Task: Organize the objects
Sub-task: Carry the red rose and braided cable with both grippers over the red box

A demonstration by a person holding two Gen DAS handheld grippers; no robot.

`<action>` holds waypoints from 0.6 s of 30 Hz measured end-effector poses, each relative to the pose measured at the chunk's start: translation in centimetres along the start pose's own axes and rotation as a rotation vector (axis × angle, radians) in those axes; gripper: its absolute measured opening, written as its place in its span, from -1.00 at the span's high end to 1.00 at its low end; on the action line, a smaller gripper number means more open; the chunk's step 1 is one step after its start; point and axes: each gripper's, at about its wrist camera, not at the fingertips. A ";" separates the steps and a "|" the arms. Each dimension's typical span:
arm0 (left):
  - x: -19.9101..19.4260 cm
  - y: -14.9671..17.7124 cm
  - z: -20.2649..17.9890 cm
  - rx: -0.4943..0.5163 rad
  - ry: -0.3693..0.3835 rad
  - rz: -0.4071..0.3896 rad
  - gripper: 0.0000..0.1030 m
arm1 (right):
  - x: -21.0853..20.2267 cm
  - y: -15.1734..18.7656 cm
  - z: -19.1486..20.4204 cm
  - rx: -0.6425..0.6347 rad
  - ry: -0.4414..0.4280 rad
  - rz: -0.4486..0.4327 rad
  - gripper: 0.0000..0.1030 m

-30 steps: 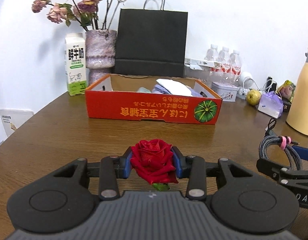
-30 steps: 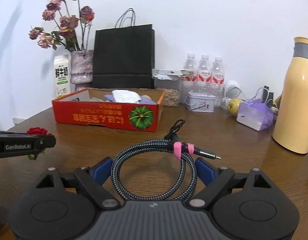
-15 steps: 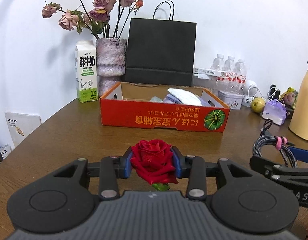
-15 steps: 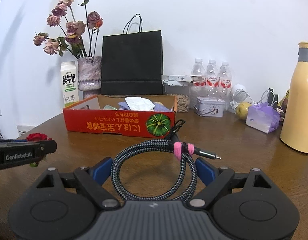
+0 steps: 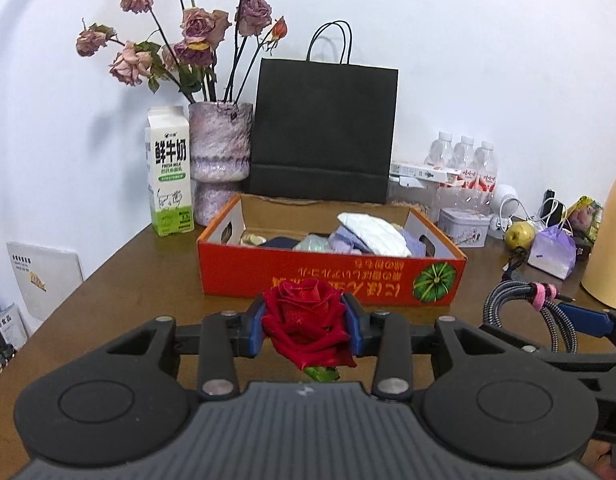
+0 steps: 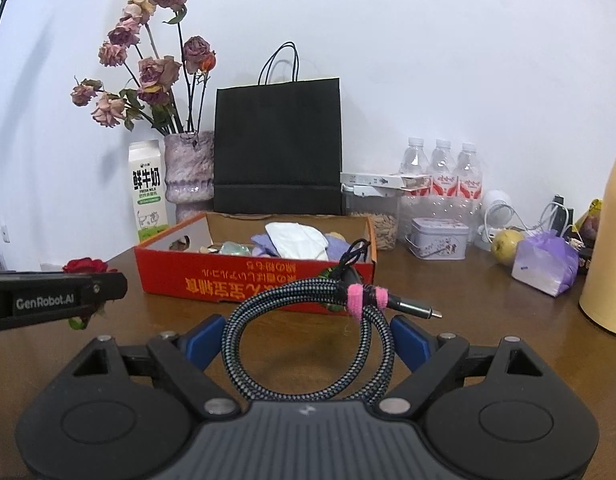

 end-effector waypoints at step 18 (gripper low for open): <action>4.1 -3.0 0.7 0.008 0.010 -0.031 0.25 | 4.3 -2.2 0.7 -0.015 -0.001 -0.005 -0.72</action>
Point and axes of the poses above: each gripper's, at about its wrist camera, not at the fingertips, and x roughly the way its jaws point, z to its left, y to its underside, and after that the axes turned 10 degrees about y, right-handed
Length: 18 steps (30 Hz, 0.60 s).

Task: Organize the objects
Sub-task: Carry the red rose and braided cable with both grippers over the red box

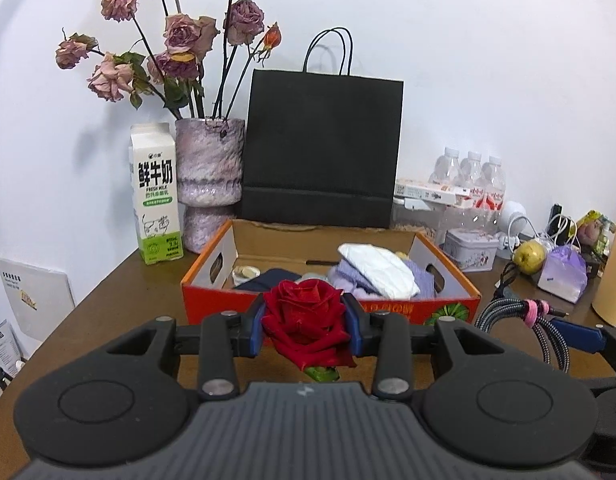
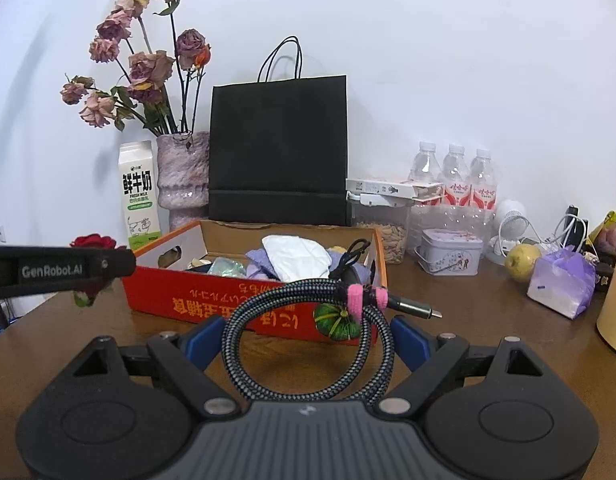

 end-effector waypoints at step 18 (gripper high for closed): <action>5.1 -2.3 0.8 -0.029 0.009 -0.035 0.25 | 4.9 -2.5 1.0 0.014 -0.022 -0.035 -0.72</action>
Point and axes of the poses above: each gripper's, at about its wrist camera, not at the fingertips, and x roughly the way its jaws point, z to its left, y to its underside, and after that the axes turned 10 degrees about y, right-handed
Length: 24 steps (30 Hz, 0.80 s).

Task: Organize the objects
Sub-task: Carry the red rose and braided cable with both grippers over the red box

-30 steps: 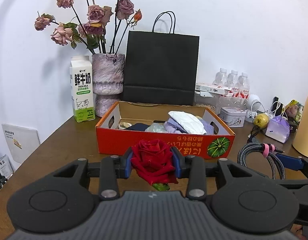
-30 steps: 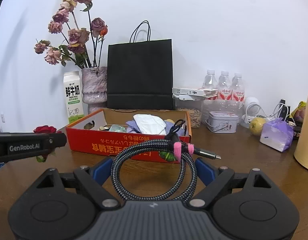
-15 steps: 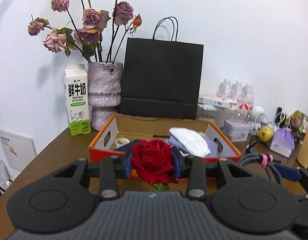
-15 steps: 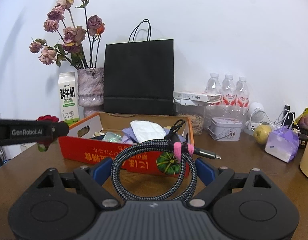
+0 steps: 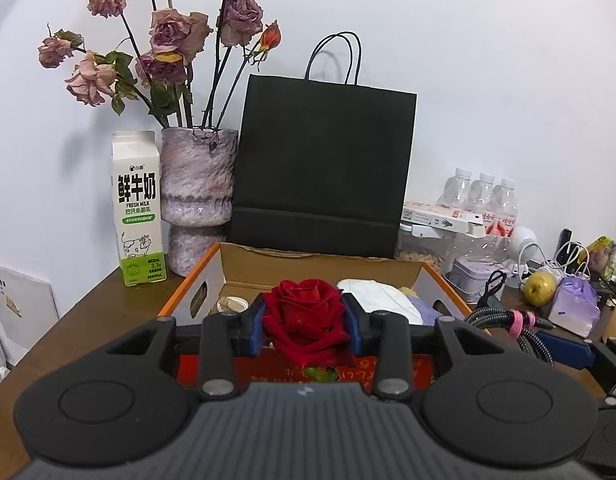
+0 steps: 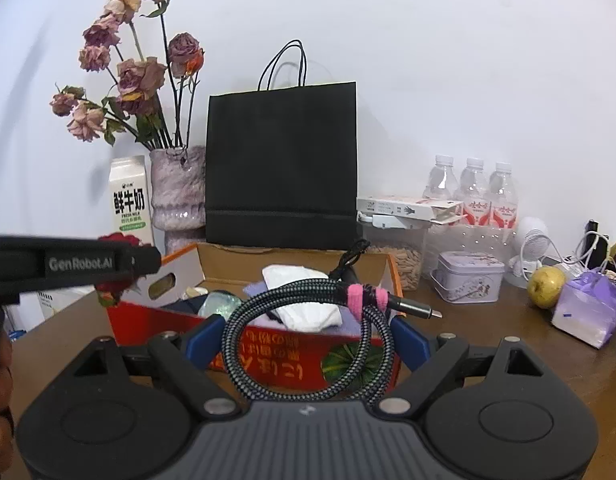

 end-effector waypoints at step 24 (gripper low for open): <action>7.2 -3.2 3.9 -0.033 -0.063 -0.030 0.25 | 8.3 -3.2 2.0 -0.026 -0.022 -0.038 -0.72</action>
Point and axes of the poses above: each gripper's, at about its wrist camera, not at the fingertips, and x roughly the way its jaws point, z to its left, y to its underside, and after that the axes turned 10 degrees about y, right-handed
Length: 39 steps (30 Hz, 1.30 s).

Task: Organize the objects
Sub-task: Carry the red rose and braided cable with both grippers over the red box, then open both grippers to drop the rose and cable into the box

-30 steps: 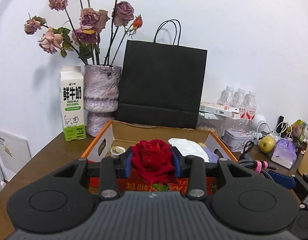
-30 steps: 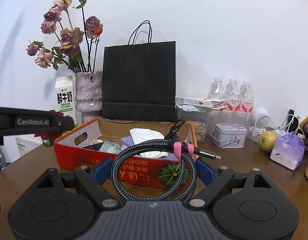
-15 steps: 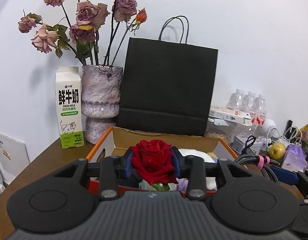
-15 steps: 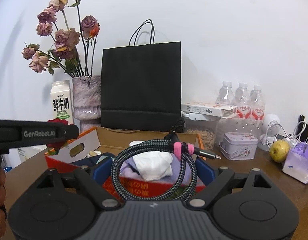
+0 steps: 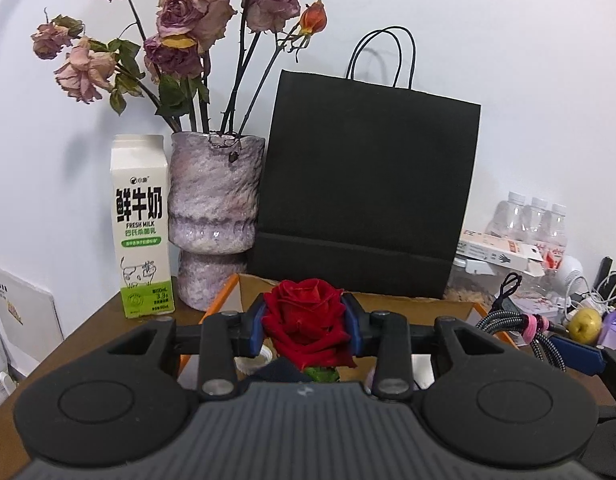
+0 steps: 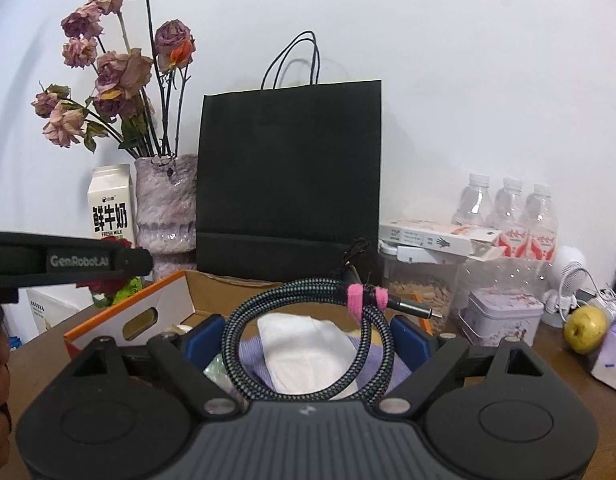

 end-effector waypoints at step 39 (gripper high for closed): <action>5.2 -0.8 1.0 0.016 -0.110 -0.057 -1.00 | 7.1 -0.7 0.7 0.022 0.017 0.081 -1.00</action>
Point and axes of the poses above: each gripper's, at about its wrist camera, not at the fingertips, and x roughly the way its jaws point, z to its left, y to its underside, and after that the axes turned 10 degrees about y, right-handed
